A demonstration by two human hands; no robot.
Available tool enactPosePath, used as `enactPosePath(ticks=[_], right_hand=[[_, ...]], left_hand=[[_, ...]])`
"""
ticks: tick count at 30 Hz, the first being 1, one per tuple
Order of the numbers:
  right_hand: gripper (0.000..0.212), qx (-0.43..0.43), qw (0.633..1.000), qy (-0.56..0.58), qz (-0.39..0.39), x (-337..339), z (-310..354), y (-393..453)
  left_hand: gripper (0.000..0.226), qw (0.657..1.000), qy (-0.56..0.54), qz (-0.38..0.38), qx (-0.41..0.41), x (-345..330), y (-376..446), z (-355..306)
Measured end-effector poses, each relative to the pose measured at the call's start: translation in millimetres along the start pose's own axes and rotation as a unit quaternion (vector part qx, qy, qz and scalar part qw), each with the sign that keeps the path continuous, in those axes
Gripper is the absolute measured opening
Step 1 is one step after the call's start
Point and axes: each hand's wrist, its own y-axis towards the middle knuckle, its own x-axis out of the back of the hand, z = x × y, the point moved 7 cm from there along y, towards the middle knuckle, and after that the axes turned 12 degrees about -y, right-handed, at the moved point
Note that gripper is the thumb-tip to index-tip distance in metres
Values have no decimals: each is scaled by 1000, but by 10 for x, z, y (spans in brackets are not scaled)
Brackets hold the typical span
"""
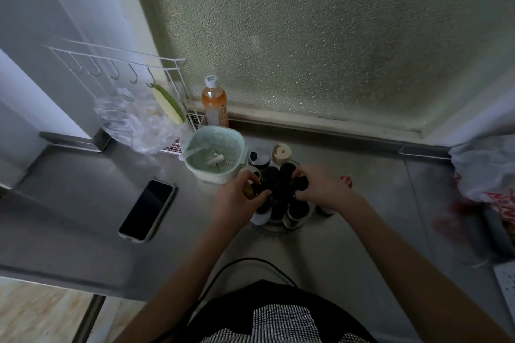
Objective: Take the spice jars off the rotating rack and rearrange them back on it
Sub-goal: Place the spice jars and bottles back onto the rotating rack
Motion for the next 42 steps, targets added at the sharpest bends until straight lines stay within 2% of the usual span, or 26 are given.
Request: enactPosePath(ticks=[5, 8, 10, 13, 14, 16, 18, 19, 23, 27, 30, 39, 42], right_hand=[[41, 0, 999, -9, 35, -118, -18, 21], [37, 0, 998, 29, 51, -150, -49, -15], [29, -16, 995, 100, -12, 58, -113, -118], [24, -99, 965, 106, -217, 523, -457, -418], [28, -132, 961, 77, -232, 556, -591, -509], [41, -184, 970, 44, -152, 347, -798, -548], [47, -187, 978, 56, -68, 5, -856, -503], [42, -180, 978, 74, -72, -86, -846, -485], [22, -162, 962, 112, -188, 99, -822, -497], [26, -122, 942, 141, -278, 627, -715, -597], [27, -87, 934, 152, -312, 861, -570, -562], [12, -53, 972, 164, -163, 289, -429, -42], [7, -37, 974, 162, -151, 216, -416, 46]], left_hand=[[25, 1000, 9, 8, -3, -36, 2, -4], [26, 1000, 18, 10, -8, -51, 2, -9], [26, 1000, 16, 10, -8, -56, 11, -6], [26, 1000, 29, 2, 0, -43, 27, 13], [26, 999, 35, -1, 0, -37, 29, 12], [24, 999, 45, -2, -5, -41, 30, -7], [24, 998, 55, 6, -14, -74, 30, -44], [24, 998, 61, 11, -17, -95, 32, -59], [24, 996, 85, 21, -21, -129, 46, -58], [21, 997, 75, 14, -13, -111, 66, -23], [21, 998, 68, 9, -15, -102, 81, -35], [20, 998, 63, 7, -17, -96, 76, -59], [19, 998, 51, 10, -18, -95, 81, -38]])
